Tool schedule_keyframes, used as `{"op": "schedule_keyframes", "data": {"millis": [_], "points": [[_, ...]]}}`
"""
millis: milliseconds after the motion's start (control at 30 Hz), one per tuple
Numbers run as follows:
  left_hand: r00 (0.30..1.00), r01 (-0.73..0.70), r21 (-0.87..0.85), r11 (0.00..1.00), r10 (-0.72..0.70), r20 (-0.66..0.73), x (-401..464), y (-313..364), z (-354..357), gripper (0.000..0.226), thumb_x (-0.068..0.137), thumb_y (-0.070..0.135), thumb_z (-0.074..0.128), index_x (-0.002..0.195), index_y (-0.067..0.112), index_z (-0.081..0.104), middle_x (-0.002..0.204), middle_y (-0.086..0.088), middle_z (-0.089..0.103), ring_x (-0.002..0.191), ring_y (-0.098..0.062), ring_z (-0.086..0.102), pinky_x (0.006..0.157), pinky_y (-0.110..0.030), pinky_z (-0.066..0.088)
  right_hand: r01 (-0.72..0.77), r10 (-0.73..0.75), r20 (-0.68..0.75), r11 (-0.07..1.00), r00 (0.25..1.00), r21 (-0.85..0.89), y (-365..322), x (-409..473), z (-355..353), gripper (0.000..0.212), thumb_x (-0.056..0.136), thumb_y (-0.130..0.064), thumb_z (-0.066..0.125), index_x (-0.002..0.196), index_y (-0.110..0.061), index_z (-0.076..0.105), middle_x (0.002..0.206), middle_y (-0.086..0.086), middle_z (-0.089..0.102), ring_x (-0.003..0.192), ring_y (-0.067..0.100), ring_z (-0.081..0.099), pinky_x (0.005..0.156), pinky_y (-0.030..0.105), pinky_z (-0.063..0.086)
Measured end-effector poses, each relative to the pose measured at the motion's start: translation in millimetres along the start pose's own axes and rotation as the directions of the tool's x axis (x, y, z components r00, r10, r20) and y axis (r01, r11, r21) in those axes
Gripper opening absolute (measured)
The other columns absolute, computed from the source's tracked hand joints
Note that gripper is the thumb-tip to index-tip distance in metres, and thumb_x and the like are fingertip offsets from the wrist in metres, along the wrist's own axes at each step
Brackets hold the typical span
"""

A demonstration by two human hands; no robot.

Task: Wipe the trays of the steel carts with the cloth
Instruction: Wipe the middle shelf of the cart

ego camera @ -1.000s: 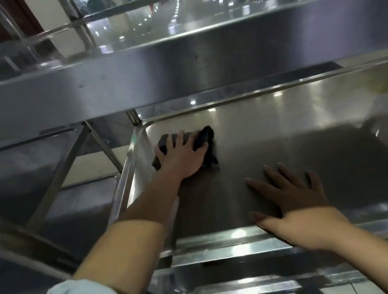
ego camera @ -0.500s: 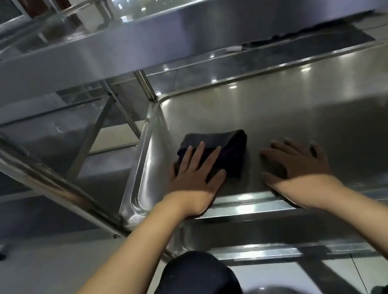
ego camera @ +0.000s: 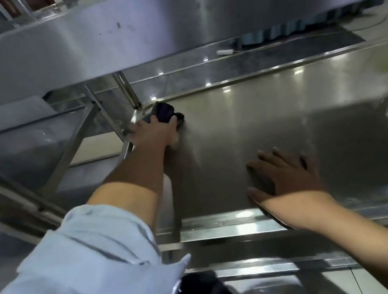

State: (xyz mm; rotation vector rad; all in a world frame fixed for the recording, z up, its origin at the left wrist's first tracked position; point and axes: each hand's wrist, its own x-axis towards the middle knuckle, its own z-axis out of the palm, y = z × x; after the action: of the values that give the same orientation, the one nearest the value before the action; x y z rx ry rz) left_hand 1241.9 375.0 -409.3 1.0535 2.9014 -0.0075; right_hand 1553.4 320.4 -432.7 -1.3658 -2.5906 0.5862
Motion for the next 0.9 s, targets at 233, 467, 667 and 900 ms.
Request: {"op": "schedule_keyframes", "data": {"millis": [233, 467, 667, 900], "points": [[0.957, -0.288, 0.074, 0.955, 0.284, 0.065, 15.1, -13.1, -33.8, 0.058, 0.078, 0.074, 0.040, 0.097, 0.025, 0.064, 0.113, -0.010, 0.066, 0.098, -0.029, 0.059, 0.089, -0.037, 0.046, -0.005, 0.005, 0.000, 1.000, 1.000, -0.006, -0.4, 1.5, -1.3, 0.058, 0.089, -0.066, 0.040, 0.143, -0.045, 0.037, 0.163, -0.018, 0.020, 0.153, 0.010, 0.004, 0.121, 0.047, -0.003], [0.910, -0.415, 0.028, 0.909, 0.415, 0.005, -13.1, -61.0, 21.0, 0.077, 0.092, 0.073, 0.036, 0.157, 0.037, 0.016, 0.167, -0.002, 0.008, 0.153, -0.025, 0.005, 0.124, -0.046, 0.004, -0.013, 0.013, -0.002, 1.000, 1.000, -0.022, -3.1, 0.5, -1.2, 0.053, 0.094, -0.060, 0.046, 0.144, -0.046, 0.034, 0.163, -0.018, 0.018, 0.153, 0.009, 0.004, 0.122, 0.047, -0.002], [0.962, -0.275, -0.010, 0.962, 0.275, -0.003, 10.3, -32.8, 18.2, 0.075, 0.096, 0.067, 0.030, 0.159, 0.034, 0.007, 0.168, 0.000, 0.003, 0.153, -0.029, 0.005, 0.121, -0.051, 0.005, -0.028, 0.028, 0.010, 1.000, 1.000, -0.012, -3.6, 2.0, -3.0, 0.059, 0.090, -0.068, 0.038, 0.146, -0.049, 0.033, 0.164, -0.019, 0.018, 0.153, 0.007, 0.002, 0.122, 0.045, -0.003], [0.996, -0.082, -0.048, 0.996, 0.083, 0.033, 48.8, 1.2, 9.2, 0.083, 0.094, 0.072, 0.026, 0.160, 0.025, 0.008, 0.167, -0.012, 0.005, 0.151, -0.038, 0.001, 0.121, -0.052, 0.003, -0.011, 0.011, -0.003, 0.999, 1.000, -0.046, -1.9, 4.1, 2.1, 0.091, 0.062, -0.074, 0.006, 0.145, -0.048, 0.033, 0.163, -0.020, 0.019, 0.153, 0.007, 0.002, 0.121, 0.046, -0.003]]}}
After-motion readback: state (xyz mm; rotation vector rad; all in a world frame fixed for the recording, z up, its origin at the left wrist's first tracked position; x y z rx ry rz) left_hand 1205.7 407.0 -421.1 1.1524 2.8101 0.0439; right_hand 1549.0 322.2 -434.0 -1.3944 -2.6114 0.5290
